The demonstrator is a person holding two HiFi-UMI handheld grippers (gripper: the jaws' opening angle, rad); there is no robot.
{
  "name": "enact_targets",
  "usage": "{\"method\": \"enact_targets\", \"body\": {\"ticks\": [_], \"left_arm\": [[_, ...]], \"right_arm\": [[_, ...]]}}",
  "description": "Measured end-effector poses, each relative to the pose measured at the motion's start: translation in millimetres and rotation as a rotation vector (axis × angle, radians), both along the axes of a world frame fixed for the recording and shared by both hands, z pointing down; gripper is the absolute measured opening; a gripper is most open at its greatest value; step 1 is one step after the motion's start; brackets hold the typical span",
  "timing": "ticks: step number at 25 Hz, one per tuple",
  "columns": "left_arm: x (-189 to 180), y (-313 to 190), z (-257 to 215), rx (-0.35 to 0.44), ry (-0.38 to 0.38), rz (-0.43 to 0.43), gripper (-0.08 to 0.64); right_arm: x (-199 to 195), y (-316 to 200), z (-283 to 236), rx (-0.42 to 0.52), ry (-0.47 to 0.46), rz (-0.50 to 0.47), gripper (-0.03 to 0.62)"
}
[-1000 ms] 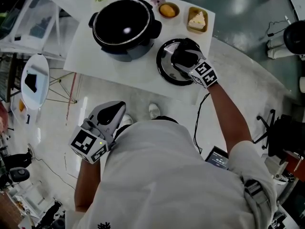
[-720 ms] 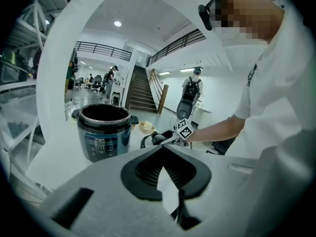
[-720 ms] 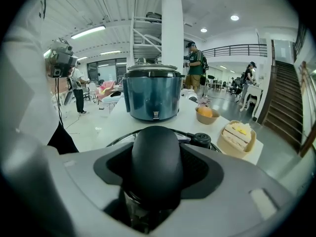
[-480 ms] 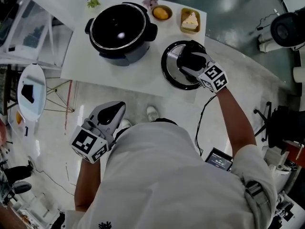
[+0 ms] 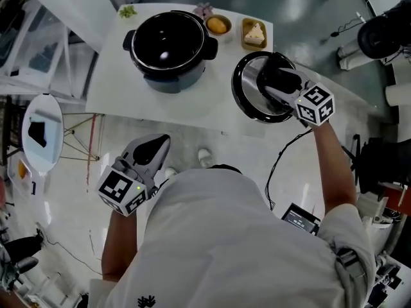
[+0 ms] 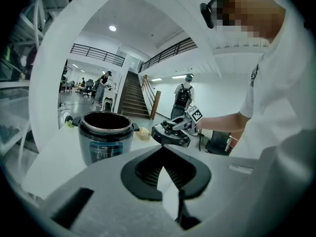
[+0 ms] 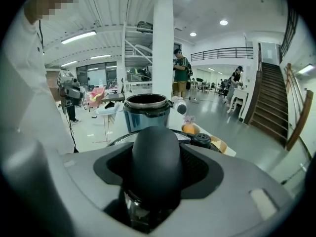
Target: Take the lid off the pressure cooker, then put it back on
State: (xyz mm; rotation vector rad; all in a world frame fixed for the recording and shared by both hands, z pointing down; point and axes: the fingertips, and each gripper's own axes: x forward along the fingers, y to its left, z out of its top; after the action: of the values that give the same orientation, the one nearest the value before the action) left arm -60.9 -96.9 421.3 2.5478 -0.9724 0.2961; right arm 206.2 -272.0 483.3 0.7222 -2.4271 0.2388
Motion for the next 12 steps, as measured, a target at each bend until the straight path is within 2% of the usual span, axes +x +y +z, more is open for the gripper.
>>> {"method": "enact_targets", "body": {"ticks": [6,12], "left_arm": [[-28,10,-2,0.009,0.005,-0.008,0.005],[-55,22,-9,0.032,0.008,-0.041,0.005]], "right_arm": [[-19,-6,-65,0.034,-0.016,-0.012,0.291],[-56,-14,-108,0.058,-0.024,-0.061,0.291]]}}
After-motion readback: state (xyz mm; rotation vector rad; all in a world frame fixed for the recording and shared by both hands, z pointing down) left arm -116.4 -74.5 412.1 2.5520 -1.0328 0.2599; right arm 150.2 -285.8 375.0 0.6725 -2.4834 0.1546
